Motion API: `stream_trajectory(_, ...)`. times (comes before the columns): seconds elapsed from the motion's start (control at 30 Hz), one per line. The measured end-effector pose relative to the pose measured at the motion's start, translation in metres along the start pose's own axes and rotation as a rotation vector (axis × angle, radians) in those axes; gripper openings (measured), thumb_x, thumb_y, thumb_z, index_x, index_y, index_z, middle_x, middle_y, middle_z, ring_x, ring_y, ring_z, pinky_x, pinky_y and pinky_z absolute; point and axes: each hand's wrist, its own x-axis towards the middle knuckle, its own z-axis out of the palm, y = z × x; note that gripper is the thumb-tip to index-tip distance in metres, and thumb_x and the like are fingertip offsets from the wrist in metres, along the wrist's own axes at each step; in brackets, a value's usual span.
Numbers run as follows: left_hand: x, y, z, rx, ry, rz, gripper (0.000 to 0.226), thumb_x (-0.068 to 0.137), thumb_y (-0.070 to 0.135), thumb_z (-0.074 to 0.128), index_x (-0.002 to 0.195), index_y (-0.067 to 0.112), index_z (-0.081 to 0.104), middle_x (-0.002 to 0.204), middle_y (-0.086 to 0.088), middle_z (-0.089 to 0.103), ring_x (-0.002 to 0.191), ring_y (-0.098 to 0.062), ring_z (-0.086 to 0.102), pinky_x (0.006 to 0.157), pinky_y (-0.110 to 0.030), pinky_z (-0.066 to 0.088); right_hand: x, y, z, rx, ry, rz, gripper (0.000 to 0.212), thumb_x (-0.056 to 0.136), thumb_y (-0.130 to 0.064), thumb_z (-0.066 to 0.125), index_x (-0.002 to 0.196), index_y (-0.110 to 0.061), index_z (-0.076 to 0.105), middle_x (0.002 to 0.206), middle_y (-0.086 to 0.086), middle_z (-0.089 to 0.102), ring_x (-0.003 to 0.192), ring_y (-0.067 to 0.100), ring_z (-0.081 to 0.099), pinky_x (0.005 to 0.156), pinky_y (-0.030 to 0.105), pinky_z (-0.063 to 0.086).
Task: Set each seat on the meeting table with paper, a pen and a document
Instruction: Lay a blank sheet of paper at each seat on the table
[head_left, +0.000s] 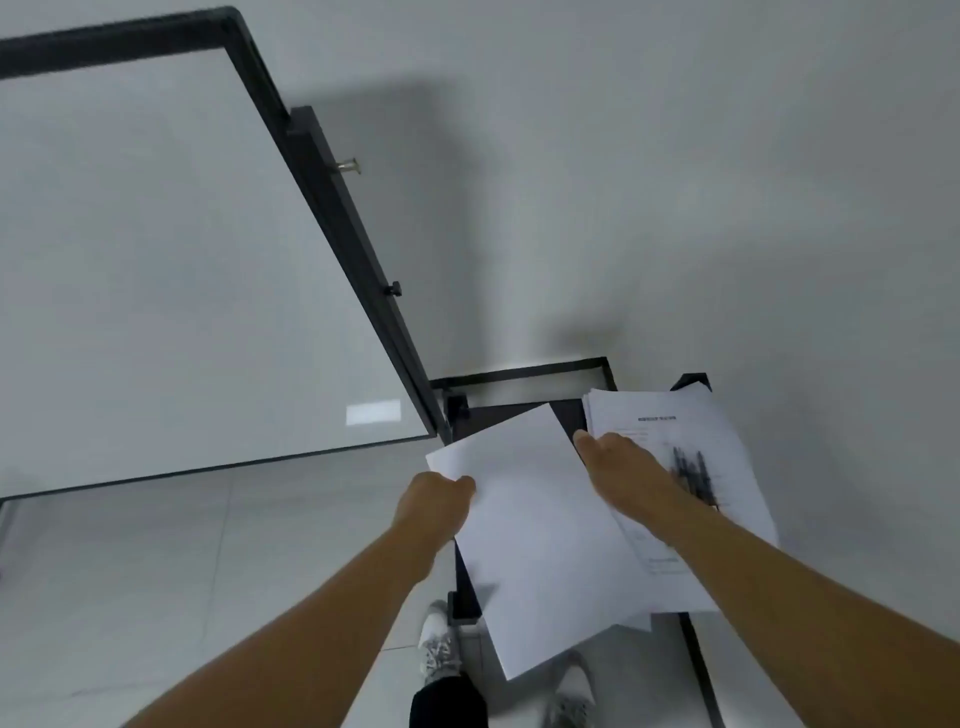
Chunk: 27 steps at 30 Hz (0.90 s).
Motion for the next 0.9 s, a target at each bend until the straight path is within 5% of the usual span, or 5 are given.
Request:
stream_trajectory(0.13, 0.013, -0.018, 0.002, -0.046, 0.072, -0.070, 0.017, 0.090, 0.012, 0.061, 0.076, 0.007, 0.051, 0.071, -0.007, 0.047, 0.065, -0.025, 0.042, 0.059, -0.030, 0.033, 0.009, 0.024, 0.016, 0.009, -0.013, 0.138, 0.065, 0.102, -0.065, 0.025, 0.085, -0.010, 0.056, 0.088, 0.012, 0.063, 0.077, 0.024, 0.058, 0.070, 0.034, 0.046)
stream_trajectory(0.33, 0.036, -0.032, 0.017, -0.094, 0.077, -0.094, 0.031, 0.096, 0.008, 0.062, 0.069, 0.013, 0.046, 0.072, -0.005, 0.046, 0.068, -0.027, 0.046, 0.062, -0.033, 0.041, 0.019, 0.047, 0.029, 0.014, -0.023, 0.242, 0.053, 0.108, -0.049, 0.038, 0.108, -0.002, 0.062, 0.103, 0.022, 0.066, 0.090, 0.034, 0.061, 0.084, 0.042, 0.053)
stream_trajectory(0.5, 0.037, -0.032, 0.028, -0.187, 0.130, -0.121, 0.037, 0.095, 0.000, 0.060, 0.066, 0.016, 0.043, 0.071, -0.005, 0.045, 0.066, -0.025, 0.041, 0.060, -0.032, 0.038, 0.025, 0.055, 0.039, 0.037, -0.024, 0.287, 0.047, 0.105, -0.048, 0.044, 0.106, -0.004, 0.062, 0.102, 0.019, 0.066, 0.091, 0.033, 0.063, 0.082, 0.041, 0.054)
stream_trajectory(0.63, 0.031, -0.038, 0.031, -0.259, 0.162, -0.108, 0.036, 0.086, -0.009, 0.048, 0.061, 0.015, 0.040, 0.056, 0.003, 0.034, 0.060, -0.022, 0.021, 0.052, -0.025, 0.018, 0.027, 0.055, 0.046, 0.196, -0.086, 0.325, 0.025, 0.100, -0.032, 0.056, 0.086, -0.011, 0.053, 0.077, 0.006, 0.053, 0.065, 0.022, 0.048, 0.055, 0.028, 0.038)
stream_trajectory(0.9, 0.016, -0.036, 0.036, -0.312, 0.091, -0.111, 0.018, 0.096, 0.000, 0.054, 0.080, 0.009, 0.054, 0.076, -0.007, 0.050, 0.066, -0.025, 0.040, 0.062, -0.029, 0.033, 0.019, 0.050, 0.051, 0.297, -0.141, 0.345, 0.043, 0.093, 0.001, 0.056, 0.068, -0.020, 0.029, 0.068, -0.001, 0.028, 0.060, 0.015, 0.027, 0.056, 0.029, 0.021)
